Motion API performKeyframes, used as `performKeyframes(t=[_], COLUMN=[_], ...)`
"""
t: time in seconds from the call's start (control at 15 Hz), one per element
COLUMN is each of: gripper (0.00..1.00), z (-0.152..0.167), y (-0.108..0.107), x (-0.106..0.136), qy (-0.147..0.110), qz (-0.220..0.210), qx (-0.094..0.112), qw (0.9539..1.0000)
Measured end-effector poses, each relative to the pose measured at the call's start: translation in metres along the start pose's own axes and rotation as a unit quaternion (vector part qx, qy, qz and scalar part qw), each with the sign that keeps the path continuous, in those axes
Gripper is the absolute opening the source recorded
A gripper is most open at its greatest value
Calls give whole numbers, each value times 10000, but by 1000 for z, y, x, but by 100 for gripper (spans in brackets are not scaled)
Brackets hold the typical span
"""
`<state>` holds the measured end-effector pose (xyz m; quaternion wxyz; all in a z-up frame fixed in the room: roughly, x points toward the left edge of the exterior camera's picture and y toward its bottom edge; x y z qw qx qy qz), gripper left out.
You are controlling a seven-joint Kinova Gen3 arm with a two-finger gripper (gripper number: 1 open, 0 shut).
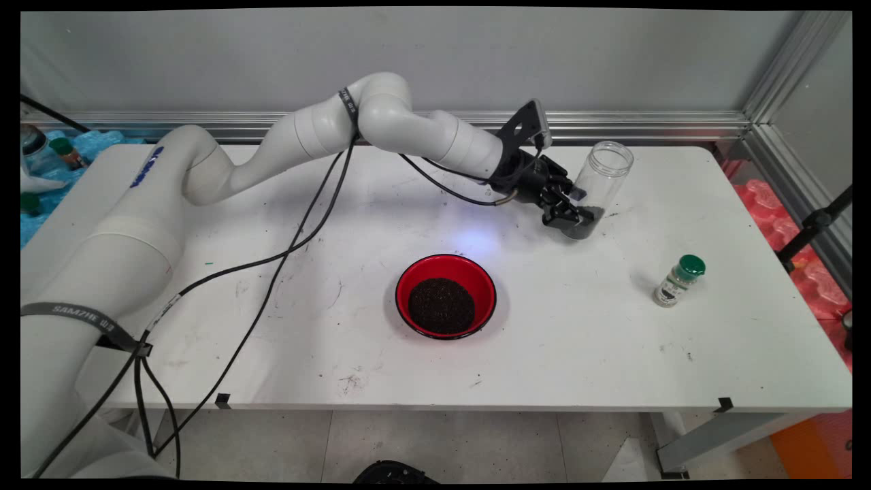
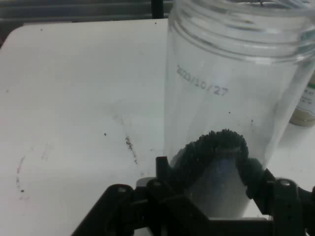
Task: Place the picked object on the table
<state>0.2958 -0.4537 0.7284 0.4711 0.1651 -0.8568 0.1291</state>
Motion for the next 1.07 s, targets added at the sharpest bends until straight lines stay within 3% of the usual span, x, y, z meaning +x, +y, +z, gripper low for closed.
performKeyframes(t=[0.8,0.87,1.07], gripper=[0,100,100], z=[23,24,23], y=[-1,-1,0], x=[-10,-10,-12], qy=[-103,-100,-108], qz=[-180,-193,-221], qx=[-19,-23,-41], qw=[9998,9998,9997])
